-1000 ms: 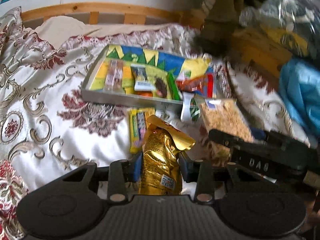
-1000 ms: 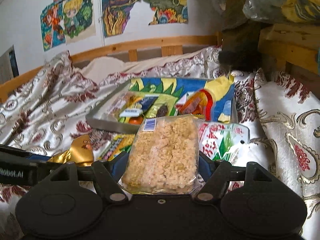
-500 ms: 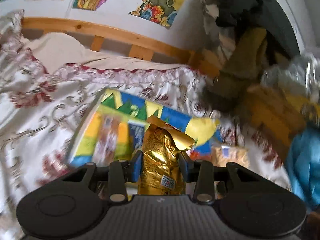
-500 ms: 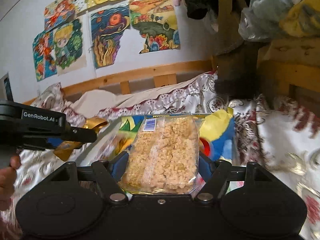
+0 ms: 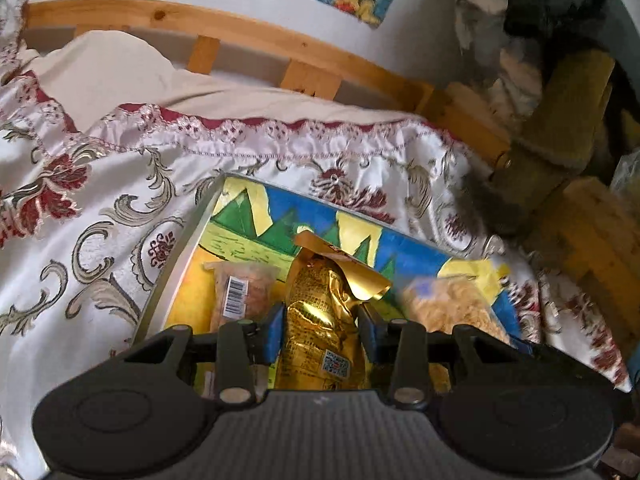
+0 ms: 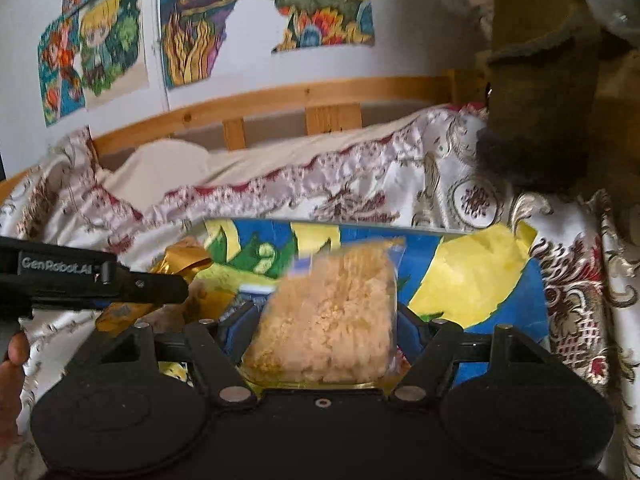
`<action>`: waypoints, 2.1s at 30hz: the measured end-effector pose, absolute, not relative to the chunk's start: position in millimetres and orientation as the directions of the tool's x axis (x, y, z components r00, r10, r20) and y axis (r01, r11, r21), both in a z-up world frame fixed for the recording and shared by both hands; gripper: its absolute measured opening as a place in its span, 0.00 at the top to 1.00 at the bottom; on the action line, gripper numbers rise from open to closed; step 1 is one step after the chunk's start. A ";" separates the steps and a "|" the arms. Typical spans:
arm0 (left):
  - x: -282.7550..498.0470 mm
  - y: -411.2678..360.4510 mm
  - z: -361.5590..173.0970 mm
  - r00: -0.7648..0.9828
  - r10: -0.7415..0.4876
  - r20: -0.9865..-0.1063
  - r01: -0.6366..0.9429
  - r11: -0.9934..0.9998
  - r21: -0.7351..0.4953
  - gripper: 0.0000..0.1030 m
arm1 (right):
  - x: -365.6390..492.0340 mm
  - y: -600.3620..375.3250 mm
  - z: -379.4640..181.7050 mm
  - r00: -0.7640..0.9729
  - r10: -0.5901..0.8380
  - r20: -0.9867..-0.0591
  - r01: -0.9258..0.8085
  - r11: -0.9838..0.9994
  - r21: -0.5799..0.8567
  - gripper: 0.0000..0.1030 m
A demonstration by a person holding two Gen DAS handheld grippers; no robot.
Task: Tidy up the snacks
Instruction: 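Lower the gold bag and rice crisp bag into the tray and open both tools, then lift both tools back over the yellow bar and green-and-white bag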
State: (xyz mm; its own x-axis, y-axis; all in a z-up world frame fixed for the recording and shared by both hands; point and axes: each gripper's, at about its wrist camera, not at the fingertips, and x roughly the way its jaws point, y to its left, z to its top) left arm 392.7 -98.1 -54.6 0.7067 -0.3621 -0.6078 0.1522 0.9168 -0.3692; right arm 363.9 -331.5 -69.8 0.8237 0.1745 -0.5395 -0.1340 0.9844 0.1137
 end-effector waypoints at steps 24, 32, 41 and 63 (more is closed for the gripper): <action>384.7 -93.9 -61.7 0.686 -0.382 -0.620 0.198 0.917 -0.346 0.27 | 327.1 -320.1 -56.6 0.864 0.061 -0.501 -0.051 0.998 0.033 0.19; 334.7 -78.6 -26.9 0.779 -0.330 -0.533 0.180 0.932 -0.315 0.04 | 275.8 -329.6 -25.7 0.910 0.048 -0.412 -0.024 0.998 0.064 0.06; 254.0 -60.1 1.5 0.833 -0.294 -0.469 0.151 0.936 -0.318 0.00 | 194.2 -330.8 9.8 0.938 0.043 -0.343 -0.014 0.996 0.087 0.01; 104.4 -17.6 -8.3 0.804 -0.221 -0.553 0.070 0.957 -0.281 0.00 | 31.3 -281.4 20.6 0.919 0.029 -0.393 -0.005 0.998 0.063 0.01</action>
